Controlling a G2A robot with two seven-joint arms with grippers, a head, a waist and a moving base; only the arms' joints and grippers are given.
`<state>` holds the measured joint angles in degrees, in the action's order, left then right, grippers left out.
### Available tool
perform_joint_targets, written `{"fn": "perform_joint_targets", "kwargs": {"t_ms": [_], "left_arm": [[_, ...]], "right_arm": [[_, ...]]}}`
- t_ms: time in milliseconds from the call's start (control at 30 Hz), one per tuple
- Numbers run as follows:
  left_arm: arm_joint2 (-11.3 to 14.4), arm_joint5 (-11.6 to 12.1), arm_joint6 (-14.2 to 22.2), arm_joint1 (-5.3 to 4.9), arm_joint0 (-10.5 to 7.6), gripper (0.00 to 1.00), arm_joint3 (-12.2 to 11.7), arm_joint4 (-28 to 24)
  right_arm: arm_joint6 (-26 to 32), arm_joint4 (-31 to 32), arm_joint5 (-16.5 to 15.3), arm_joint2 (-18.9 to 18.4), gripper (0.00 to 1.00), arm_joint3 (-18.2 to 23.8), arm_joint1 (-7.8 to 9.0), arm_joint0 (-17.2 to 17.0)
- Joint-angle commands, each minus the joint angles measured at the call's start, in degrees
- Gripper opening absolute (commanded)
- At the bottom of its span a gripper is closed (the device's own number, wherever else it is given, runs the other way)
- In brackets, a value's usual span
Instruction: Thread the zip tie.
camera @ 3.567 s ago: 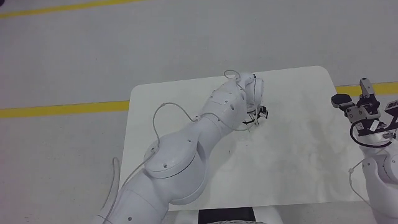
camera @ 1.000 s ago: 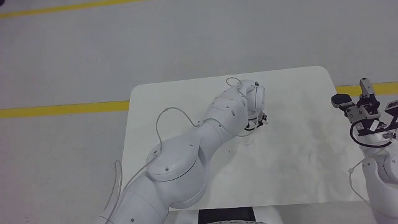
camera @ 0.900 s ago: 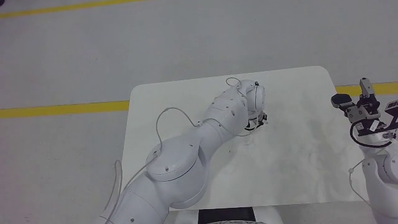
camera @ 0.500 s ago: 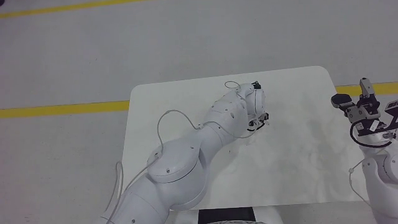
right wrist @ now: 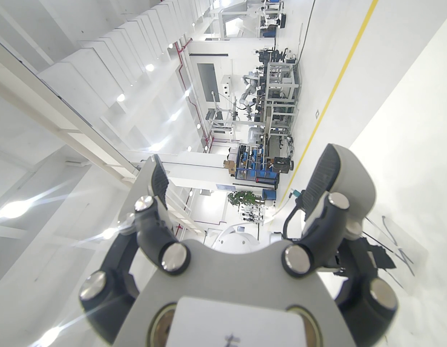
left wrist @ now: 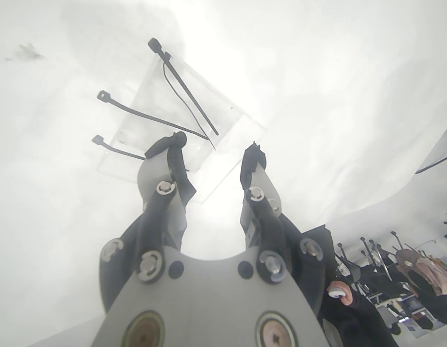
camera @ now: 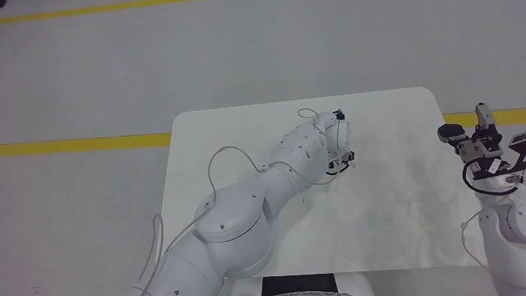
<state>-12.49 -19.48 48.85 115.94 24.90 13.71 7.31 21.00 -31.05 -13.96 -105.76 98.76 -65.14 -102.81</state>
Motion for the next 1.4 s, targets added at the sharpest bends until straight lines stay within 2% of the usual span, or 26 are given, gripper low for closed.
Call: {"fn": "perform_joint_targets", "kwargs": {"t_ms": [0,500,600,800,1200,1367], "left_arm": [[0.0,0.0,0.5,0.01,-0.06,0.35,0.0,0.4],[-0.5,0.0,2.5,0.06,-0.77,0.34,-1.2,2.5],[-0.6,0.0,1.9,0.06,-0.89,0.35,-1.2,1.1],[-0.7,0.0,0.1,0.0,-1.02,0.31,-0.9,-1.1],[-0.7,0.0,-2.5,0.06,-1.07,0.28,-2.0,-2.2],[-0.4,0.0,-1.5,0.06,-0.61,0.29,-2.0,-1.4]], "right_arm": [[0.0,0.0,0.0,0.0,1.0,0.0,0.0,0.0],[0.0,0.0,0.0,0.0,1.0,0.0,0.0,0.0],[0.0,0.0,0.0,0.0,1.0,0.0,0.0,0.0],[0.0,0.0,0.0,0.0,1.0,0.0,0.0,0.0],[0.0,0.0,0.0,0.0,1.0,0.0,0.0,0.0],[0.0,0.0,0.0,0.0,1.0,0.0,0.0,0.0]]}}
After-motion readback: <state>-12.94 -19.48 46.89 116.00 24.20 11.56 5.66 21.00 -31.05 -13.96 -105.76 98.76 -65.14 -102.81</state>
